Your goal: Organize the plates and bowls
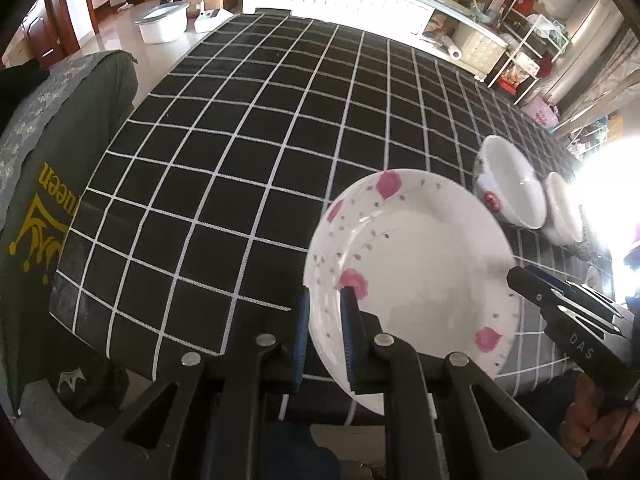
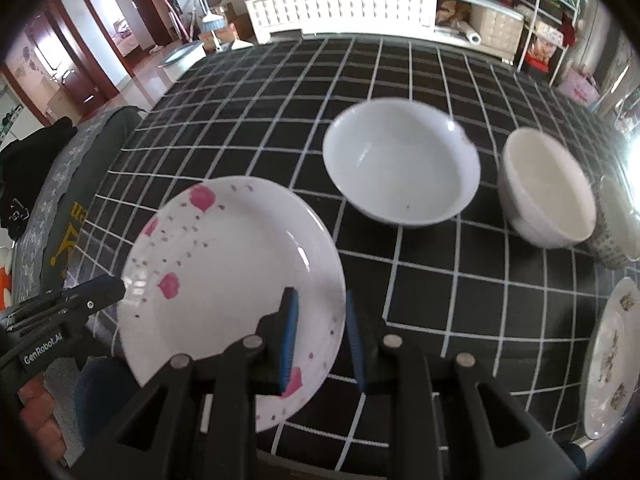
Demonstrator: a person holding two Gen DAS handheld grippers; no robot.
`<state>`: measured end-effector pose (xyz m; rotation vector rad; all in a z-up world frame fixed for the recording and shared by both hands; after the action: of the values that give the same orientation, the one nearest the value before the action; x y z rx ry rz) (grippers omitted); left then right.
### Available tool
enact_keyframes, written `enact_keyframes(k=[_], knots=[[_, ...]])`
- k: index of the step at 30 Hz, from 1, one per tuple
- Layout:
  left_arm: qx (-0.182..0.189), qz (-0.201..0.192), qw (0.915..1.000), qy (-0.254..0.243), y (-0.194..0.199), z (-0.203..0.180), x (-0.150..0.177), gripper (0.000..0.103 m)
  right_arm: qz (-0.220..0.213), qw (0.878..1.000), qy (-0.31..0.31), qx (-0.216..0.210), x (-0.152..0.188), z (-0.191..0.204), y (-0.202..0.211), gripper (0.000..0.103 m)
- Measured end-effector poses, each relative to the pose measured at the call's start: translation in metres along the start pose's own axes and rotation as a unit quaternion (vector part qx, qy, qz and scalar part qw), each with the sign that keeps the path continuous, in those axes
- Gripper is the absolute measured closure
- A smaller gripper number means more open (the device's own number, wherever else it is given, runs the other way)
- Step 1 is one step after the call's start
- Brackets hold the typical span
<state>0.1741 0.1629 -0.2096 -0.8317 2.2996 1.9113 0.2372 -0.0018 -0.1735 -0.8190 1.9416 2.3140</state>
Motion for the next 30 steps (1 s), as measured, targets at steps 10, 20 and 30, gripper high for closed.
enact_keyframes(k=[10, 20, 30], knots=[[0.028, -0.043, 0.9979, -0.041, 0.055, -0.045, 0.009, 0.09, -0.05, 0.999, 0.009, -0.011, 0.008, 0.0, 0.061, 0.074], [0.053, -0.065, 0.9922, -0.093, 0.089, -0.097, 0.029, 0.089, -0.094, 0.995, -0.015, 0.006, 0.021, -0.017, 0.114, 0.074], [0.063, -0.082, 0.9853, -0.136, 0.108, -0.146, 0.037, 0.086, -0.12, 0.991, -0.034, 0.047, 0.031, -0.057, 0.148, 0.074]])
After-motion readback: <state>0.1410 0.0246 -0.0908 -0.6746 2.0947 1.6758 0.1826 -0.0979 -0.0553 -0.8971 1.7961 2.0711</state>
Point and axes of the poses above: each gripper's, at about its wrist camera, not at the fingertips, and y roughly against the way its jaws point, z to its left, x to its underside, the point moved 5 cm from there along -y, roughly the way its jaws point, and after that the axes turned 4 degrees about x, right-handed, at the moved point
